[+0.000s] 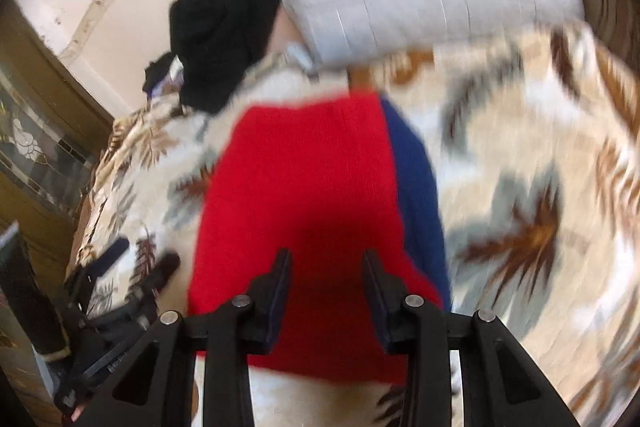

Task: Fold small clothes

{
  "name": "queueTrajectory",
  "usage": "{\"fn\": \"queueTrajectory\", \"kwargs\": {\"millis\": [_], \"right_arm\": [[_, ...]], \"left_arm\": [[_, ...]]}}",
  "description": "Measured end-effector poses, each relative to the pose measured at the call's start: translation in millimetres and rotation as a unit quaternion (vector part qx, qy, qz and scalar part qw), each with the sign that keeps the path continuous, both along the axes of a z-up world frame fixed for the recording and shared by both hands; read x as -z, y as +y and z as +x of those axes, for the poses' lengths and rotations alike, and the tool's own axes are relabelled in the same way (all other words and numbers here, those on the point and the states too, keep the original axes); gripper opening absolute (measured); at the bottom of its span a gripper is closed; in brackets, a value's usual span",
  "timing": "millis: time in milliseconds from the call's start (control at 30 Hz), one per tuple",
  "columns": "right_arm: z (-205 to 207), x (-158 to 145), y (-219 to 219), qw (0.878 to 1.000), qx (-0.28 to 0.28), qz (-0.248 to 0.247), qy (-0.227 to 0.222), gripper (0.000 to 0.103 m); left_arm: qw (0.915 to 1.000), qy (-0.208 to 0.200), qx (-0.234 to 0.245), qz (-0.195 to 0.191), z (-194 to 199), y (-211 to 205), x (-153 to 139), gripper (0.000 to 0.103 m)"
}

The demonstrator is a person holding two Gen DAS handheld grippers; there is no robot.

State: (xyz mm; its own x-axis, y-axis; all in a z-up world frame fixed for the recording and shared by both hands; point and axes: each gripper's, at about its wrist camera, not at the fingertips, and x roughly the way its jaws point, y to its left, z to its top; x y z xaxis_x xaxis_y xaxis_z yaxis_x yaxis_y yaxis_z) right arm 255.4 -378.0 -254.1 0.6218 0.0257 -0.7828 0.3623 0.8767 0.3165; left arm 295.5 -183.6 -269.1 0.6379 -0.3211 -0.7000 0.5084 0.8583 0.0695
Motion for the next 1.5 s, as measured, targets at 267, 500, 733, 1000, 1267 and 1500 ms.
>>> {"fn": "queueTrajectory", "kwargs": {"millis": [267, 500, 733, 1000, 1267, 1500], "right_arm": [[82, 41, -35, 0.998, 0.018, 0.002, 0.054, 0.040], [134, 26, -20, 0.999, -0.013, -0.026, 0.037, 0.041], [193, 67, -3, 0.994, -0.063, -0.008, 0.086, 0.043], [119, 22, 0, 0.999, -0.033, 0.001, 0.024, 0.048], [15, -4, 38, 0.993, -0.008, -0.115, 0.014, 0.057], [-14, 21, 33, 0.996, 0.022, -0.083, 0.039, 0.057]], "left_arm": [[0.9992, 0.027, 0.005, 0.031, 10, -6, 22, 0.091], [0.9991, 0.026, 0.016, 0.029, 11, 2, 19, 0.091], [0.9967, 0.029, 0.027, 0.071, 13, 3, 35, 0.091], [0.9988, 0.001, 0.019, 0.045, 2, 18, 13, 0.091], [0.9984, -0.050, 0.006, 0.027, -16, 26, -16, 0.091], [0.9981, -0.059, -0.001, 0.016, -21, 29, -23, 0.091]]}}
